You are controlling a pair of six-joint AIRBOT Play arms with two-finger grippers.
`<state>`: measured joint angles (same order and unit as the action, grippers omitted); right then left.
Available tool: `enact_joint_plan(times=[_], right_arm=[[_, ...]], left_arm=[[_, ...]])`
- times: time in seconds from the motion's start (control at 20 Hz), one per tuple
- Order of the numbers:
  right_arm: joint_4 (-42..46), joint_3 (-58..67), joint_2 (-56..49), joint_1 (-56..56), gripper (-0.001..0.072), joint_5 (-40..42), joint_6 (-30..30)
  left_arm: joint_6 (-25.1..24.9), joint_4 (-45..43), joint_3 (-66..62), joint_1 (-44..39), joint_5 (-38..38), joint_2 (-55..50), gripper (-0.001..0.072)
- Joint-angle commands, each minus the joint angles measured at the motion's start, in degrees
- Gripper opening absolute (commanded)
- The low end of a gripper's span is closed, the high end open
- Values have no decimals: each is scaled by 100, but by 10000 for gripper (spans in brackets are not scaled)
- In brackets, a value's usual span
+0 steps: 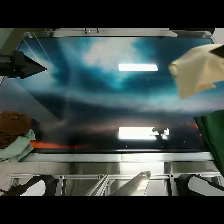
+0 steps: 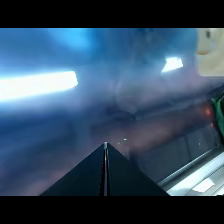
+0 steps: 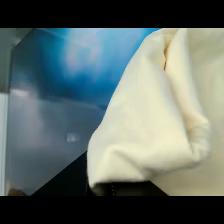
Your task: Fold the shirts.
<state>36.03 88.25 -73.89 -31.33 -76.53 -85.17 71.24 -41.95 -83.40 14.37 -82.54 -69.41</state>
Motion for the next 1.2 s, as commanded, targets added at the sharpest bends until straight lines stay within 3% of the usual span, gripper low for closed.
enact_joint_plan(times=[0.0, 0.15, 0.25, 0.65, 0.85, 0.95, 1.15], right_arm=[[398, 168, 258, -1106, 23, -476, -667], [1121, 170, 313, -1403, 23, -656, -1067], [1665, 181, 352, -1436, 23, -302, -1331], [1320, 238, 190, -1414, 23, 1725, -2306], [1325, 271, 400, -1429, 22, 1867, -3355], [1333, 271, 546, -1429, 22, 2065, -3521], [2334, 264, 734, -1443, 22, 1674, -4172]], left_arm=[[-55, -4, 4, 4, -11, 2, 12], [-83, -7, 4, 4, -9, 0, 13], [-107, -4, 4, 4, -4, 0, 13], [-114, -2, 4, 4, -37, 0, 12], [-116, -2, 4, 4, 11, -7, 12], [-116, -4, 4, 4, 7, -79, 13], [-114, 7, 4, -57, -188, -396, 12]])
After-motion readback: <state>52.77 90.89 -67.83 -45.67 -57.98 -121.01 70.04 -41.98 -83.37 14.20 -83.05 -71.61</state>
